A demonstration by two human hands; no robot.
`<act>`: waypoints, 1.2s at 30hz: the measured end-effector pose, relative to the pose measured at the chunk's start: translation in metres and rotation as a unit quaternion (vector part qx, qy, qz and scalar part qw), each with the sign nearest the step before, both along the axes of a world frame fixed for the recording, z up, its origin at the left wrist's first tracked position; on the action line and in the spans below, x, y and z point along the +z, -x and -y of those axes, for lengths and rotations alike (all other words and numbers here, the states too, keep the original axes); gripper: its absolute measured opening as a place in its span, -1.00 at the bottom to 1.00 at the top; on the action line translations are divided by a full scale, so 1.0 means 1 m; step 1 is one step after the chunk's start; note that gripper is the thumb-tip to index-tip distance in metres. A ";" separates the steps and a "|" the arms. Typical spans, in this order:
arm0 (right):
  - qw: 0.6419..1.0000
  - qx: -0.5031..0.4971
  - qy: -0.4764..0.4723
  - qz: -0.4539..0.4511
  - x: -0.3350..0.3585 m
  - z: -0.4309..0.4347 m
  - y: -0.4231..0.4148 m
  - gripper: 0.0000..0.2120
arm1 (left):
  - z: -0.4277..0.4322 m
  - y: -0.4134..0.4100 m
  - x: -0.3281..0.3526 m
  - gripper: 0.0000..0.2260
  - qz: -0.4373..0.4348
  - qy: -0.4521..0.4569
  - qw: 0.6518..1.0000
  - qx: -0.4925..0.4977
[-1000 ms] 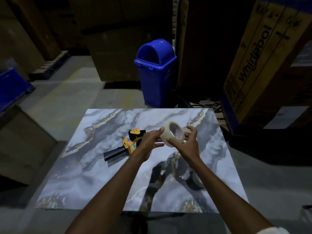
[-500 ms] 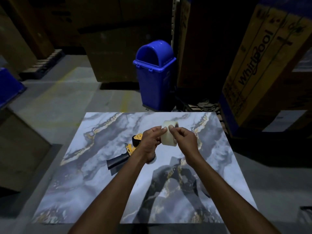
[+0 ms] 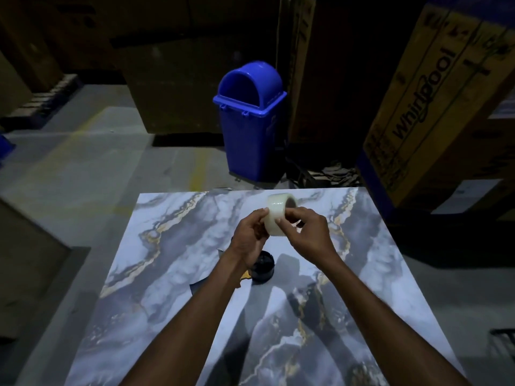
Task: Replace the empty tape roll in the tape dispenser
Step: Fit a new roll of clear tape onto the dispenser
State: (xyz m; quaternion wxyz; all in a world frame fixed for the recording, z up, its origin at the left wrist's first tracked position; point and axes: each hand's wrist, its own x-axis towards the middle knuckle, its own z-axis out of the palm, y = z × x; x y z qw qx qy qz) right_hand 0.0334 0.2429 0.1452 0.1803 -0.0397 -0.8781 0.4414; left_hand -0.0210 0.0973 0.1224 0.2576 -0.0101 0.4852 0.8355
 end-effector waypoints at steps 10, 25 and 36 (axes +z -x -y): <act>0.946 0.051 -0.287 -0.144 -0.019 0.008 0.017 -0.86 | 0.027 0.010 -0.012 -0.86 0.006 0.002 0.999 0.046; 0.900 0.158 -0.385 -0.129 -0.024 -0.006 0.008 -0.72 | 0.033 -0.007 -0.025 -0.39 0.003 0.042 0.996 0.078; 0.974 0.166 -0.136 0.072 -0.017 0.002 -0.002 0.05 | 0.035 0.009 -0.021 -0.80 0.172 -0.023 0.984 0.050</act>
